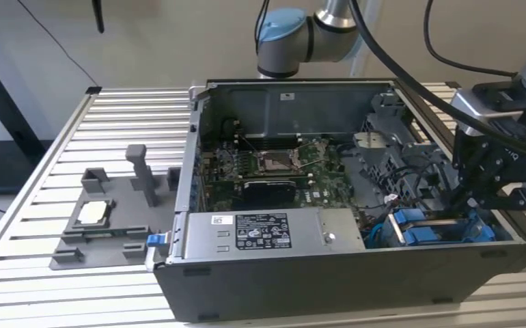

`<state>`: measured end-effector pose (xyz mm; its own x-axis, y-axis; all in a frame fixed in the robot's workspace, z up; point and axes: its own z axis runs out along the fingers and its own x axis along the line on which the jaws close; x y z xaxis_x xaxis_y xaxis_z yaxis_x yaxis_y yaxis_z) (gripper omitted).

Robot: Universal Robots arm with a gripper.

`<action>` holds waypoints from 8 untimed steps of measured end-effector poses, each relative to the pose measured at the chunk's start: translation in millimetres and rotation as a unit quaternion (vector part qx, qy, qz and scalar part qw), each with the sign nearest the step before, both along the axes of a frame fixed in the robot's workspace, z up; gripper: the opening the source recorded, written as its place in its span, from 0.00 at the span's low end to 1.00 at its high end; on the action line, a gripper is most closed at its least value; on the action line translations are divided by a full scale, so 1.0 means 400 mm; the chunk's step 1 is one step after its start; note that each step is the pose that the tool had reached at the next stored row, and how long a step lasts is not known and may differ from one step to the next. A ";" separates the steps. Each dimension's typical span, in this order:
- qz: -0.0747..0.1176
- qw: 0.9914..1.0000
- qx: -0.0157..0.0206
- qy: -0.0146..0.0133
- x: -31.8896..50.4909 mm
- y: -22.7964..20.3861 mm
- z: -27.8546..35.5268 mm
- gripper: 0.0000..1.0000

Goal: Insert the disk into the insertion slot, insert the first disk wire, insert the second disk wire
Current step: 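Insert the first disk wire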

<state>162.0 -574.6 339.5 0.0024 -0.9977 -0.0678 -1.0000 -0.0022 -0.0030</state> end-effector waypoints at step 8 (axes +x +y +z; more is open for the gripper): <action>0.000 1.000 0.000 -0.002 -0.006 0.000 -0.011 0.19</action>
